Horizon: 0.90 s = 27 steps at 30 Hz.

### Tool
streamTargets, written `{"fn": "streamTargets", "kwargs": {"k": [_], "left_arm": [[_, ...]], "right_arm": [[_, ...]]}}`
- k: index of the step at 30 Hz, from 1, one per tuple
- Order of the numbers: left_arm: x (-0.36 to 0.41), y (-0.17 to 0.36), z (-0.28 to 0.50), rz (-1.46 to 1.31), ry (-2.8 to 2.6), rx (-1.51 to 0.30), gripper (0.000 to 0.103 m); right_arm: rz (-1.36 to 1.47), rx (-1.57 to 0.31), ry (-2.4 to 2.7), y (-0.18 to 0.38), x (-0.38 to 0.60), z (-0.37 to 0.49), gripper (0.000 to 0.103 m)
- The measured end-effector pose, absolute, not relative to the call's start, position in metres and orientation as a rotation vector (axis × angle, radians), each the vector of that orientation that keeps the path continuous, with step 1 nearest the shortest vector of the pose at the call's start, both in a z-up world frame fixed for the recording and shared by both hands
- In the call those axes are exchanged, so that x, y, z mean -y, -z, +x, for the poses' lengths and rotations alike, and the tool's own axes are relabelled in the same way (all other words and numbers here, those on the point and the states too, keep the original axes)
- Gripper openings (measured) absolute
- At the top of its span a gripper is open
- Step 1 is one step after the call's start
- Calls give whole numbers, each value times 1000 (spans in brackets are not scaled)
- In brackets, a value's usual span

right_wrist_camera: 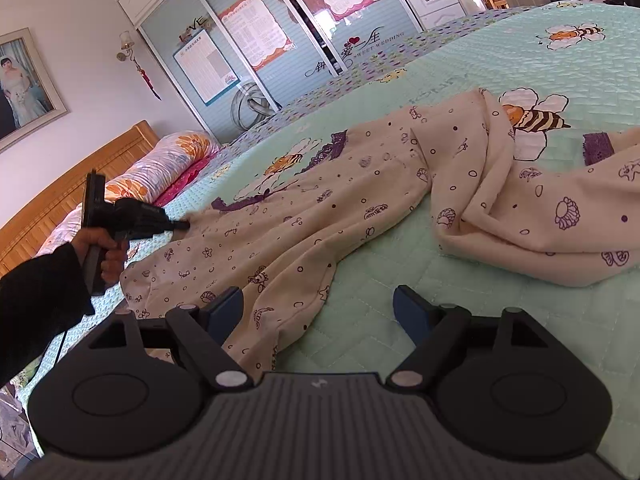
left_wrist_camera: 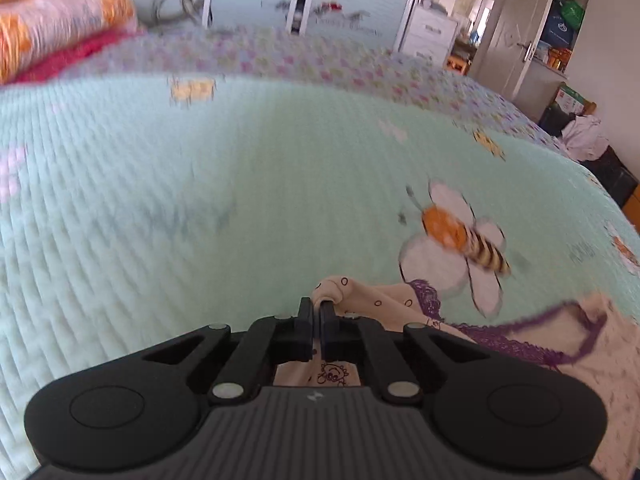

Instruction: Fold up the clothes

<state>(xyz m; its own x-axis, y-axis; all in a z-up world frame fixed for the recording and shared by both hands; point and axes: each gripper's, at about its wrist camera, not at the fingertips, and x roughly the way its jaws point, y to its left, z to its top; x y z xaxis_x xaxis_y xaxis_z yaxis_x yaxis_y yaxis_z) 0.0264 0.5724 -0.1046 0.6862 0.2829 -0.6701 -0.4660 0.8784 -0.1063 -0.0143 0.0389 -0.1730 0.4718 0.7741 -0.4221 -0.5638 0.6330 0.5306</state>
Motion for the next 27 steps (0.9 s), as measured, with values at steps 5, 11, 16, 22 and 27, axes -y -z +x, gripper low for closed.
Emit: {"fn": "streamTargets", "kwargs": {"k": [5,11,16,22,27], "left_arm": [[-588,109,31,-226,-481,-768,8],[-582,99,-59,-376,-588,-680,32],[-529,89,-148,-488,-489,-615,36],[-448,102,-200,-513,-377,-600,36],[-406,105,-206,-404,-306,-605,36]], "right_arm": [[344,-690,-840,173,-38,-15,82],[352,-688,-842,172,-37,-15,82],[354,-686,-842,172,-38,-15,82],[367,-711,-862,149,-40,-9,59],[148,-492,-989,53,-77,22,47]]}}
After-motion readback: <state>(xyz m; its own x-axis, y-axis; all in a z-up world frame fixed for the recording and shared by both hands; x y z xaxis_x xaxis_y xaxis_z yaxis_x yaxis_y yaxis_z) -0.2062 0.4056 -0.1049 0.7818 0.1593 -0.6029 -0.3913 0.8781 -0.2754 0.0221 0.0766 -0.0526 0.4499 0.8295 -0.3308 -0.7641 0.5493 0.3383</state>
